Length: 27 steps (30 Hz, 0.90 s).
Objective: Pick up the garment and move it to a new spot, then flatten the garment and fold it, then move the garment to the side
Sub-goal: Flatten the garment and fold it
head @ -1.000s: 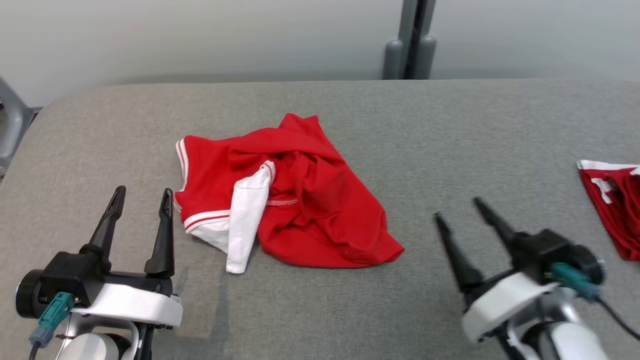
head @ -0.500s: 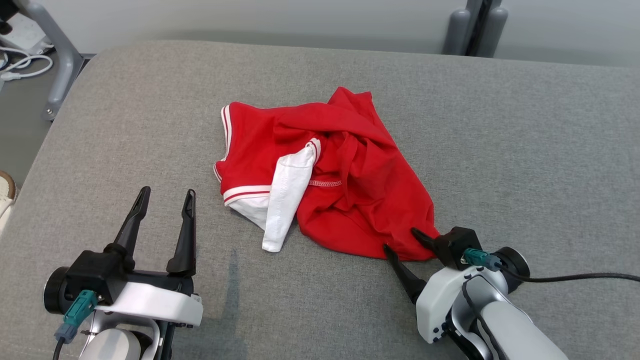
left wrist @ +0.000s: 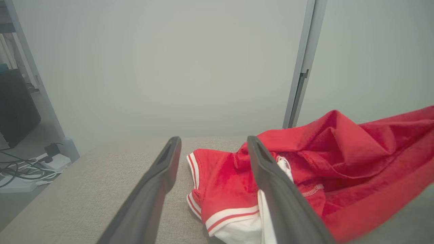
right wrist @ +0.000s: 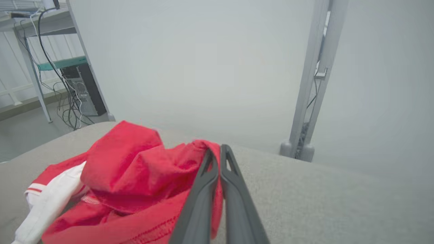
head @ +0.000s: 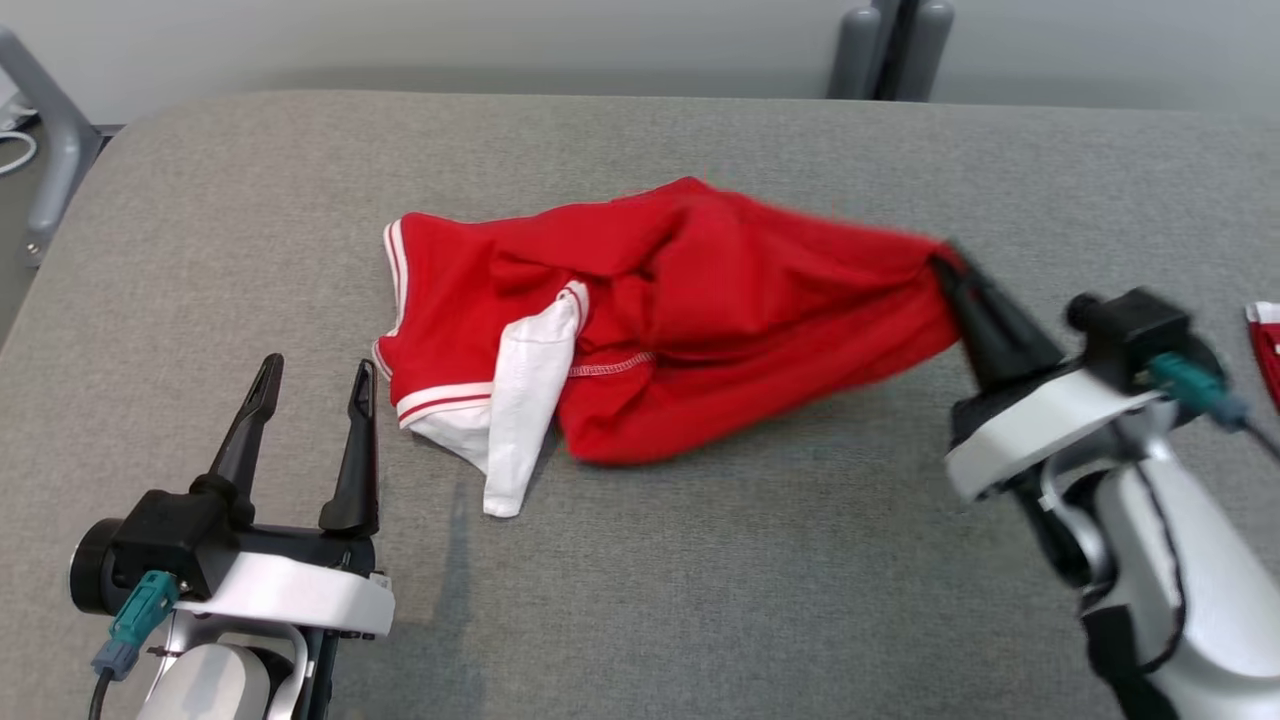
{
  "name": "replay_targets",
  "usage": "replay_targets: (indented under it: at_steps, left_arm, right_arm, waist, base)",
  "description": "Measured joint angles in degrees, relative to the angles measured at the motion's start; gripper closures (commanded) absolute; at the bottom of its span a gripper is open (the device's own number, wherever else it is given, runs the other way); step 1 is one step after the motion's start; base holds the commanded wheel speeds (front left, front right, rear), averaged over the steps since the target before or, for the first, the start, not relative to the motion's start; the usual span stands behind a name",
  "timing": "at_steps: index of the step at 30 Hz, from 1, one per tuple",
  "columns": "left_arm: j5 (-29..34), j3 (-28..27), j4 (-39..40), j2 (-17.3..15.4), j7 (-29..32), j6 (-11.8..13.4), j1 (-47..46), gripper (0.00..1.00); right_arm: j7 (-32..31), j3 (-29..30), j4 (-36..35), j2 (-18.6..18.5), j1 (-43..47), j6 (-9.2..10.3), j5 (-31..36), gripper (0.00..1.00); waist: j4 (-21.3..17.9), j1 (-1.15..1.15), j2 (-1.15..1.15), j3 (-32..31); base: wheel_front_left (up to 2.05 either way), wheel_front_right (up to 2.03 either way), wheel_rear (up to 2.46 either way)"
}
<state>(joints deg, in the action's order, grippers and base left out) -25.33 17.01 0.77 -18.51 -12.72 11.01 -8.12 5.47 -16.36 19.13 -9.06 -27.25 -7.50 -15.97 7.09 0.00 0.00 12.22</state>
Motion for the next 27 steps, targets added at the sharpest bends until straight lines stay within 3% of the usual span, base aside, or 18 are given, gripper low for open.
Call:
replay_targets:
  at_steps: [5,9,14,19,20,21,27]
  left_arm:
    - [0.0,-0.22,0.41,-0.41,0.09,0.16,-0.04,0.0]
    - [-0.02,0.12,0.49,-0.4,0.16,0.23,-0.08,0.0]
    - [-0.12,0.41,0.43,-0.41,0.34,0.21,-0.19,0.0]
    - [-0.29,0.56,0.4,-0.77,0.6,0.14,-0.75,0.0]
    - [-0.29,0.63,0.38,-0.83,0.68,0.14,-0.75,0.0]
    - [-0.29,0.69,0.4,-0.87,0.7,0.14,-0.75,0.0]
    - [-0.3,1.02,0.71,-1.01,1.19,0.18,-0.77,0.0]
  right_arm:
    - [-2.13,8.0,-10.82,-0.54,1.51,0.0,0.66,1.0]
    - [-6.66,14.66,-15.96,0.12,8.26,0.0,-1.15,1.0]
    - [-7.22,19.74,-12.04,1.47,14.27,0.0,-2.52,1.0]
    - [-3.93,21.11,-2.68,2.03,14.54,0.0,-3.46,1.0]
    - [-2.86,21.48,-0.67,2.31,14.2,0.0,-4.17,0.65]
    - [-2.15,21.4,1.13,2.46,13.62,0.01,-4.82,0.02]
    - [2.71,20.75,6.79,2.41,10.79,0.0,-6.17,0.0]
  waist:
    - [-1.82,0.0,0.0,-0.04]
    - [-2.86,0.0,0.0,-0.01]
    - [-3.24,0.0,0.0,0.45]
    - [-3.93,0.0,0.0,1.1]
    - [-4.08,0.0,0.0,1.12]
    - [-4.23,0.0,0.0,1.1]
    - [-4.92,0.0,0.0,1.01]
  base:
    - [0.0,0.0,0.0]
    - [0.0,0.0,0.0]
    - [0.0,0.0,0.0]
    - [0.0,0.0,0.0]
    - [0.0,0.0,0.0]
    - [0.0,0.0,0.0]
    - [0.0,0.0,0.0]
